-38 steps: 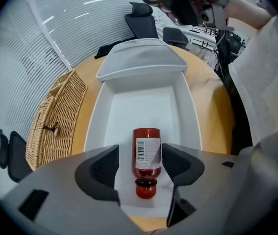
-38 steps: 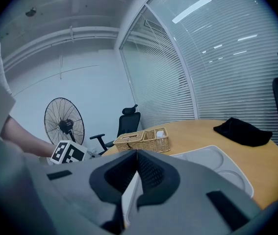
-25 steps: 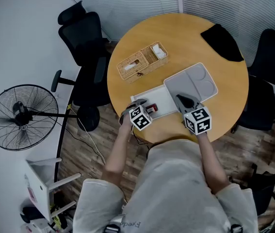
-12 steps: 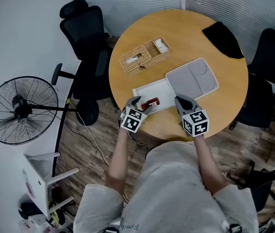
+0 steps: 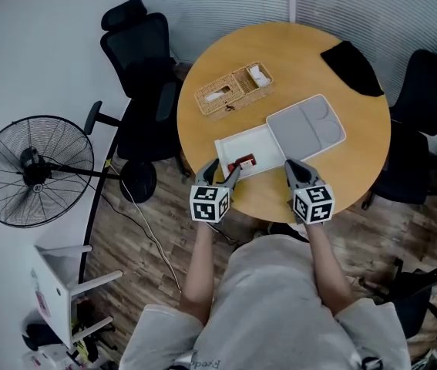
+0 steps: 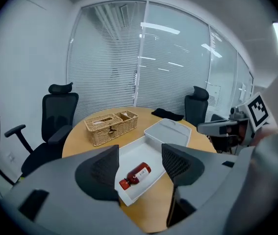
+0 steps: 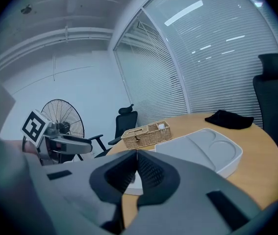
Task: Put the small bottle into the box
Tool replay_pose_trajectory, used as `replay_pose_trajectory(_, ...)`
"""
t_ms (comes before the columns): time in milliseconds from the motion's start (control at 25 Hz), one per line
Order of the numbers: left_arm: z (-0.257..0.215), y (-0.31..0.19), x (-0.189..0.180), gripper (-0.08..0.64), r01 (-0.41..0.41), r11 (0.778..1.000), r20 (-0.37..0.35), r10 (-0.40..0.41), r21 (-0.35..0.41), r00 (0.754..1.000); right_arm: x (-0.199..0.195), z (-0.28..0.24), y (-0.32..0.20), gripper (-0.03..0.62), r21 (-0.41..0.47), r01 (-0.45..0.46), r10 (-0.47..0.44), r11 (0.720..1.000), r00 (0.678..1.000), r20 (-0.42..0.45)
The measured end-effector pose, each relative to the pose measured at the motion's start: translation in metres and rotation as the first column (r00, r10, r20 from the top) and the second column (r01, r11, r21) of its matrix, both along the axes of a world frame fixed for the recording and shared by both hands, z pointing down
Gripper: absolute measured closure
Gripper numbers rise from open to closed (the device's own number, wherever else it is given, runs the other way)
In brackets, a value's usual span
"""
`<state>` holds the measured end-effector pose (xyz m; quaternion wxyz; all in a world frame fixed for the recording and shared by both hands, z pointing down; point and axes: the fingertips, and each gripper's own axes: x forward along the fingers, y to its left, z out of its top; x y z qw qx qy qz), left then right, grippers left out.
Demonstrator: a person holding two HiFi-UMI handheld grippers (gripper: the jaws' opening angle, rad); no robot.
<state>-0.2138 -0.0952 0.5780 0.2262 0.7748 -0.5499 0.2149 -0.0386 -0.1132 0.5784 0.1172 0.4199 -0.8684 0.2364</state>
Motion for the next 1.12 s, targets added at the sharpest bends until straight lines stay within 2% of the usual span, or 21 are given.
replay_pose_trajectory(240, -0.009, 0.019, 0.007, 0.272, 0.021, 0.999, -0.049, -0.020, 0.032, 0.999, 0.003, -0.006, 0.015, 0.574, 0.020, -0.009, 0.009, 1.000, 1.000, -0.020)
replay_pose_trajectory(600, -0.014, 0.048, 0.007, 0.275, 0.034, 0.998, -0.074, -0.030, 0.059, 0.997, 0.006, -0.004, 0.049, 0.574, 0.013, -0.002, 0.002, 1.000, 0.999, -0.046)
replay_pose_trajectory(880, -0.021, 0.073, 0.012, 0.312, 0.048, 0.996, -0.099, -0.040, 0.079, 0.994, 0.010, 0.000, 0.078, 0.574, 0.005, -0.026, 0.027, 1.000, 0.999, -0.036)
replay_pose_trajectory(1120, -0.025, 0.089, 0.011, 0.360, 0.077, 0.990, -0.105, -0.065, 0.117, 0.992, 0.005, 0.014, 0.100, 0.575, -0.002, -0.011, 0.011, 1.000, 0.999, -0.038)
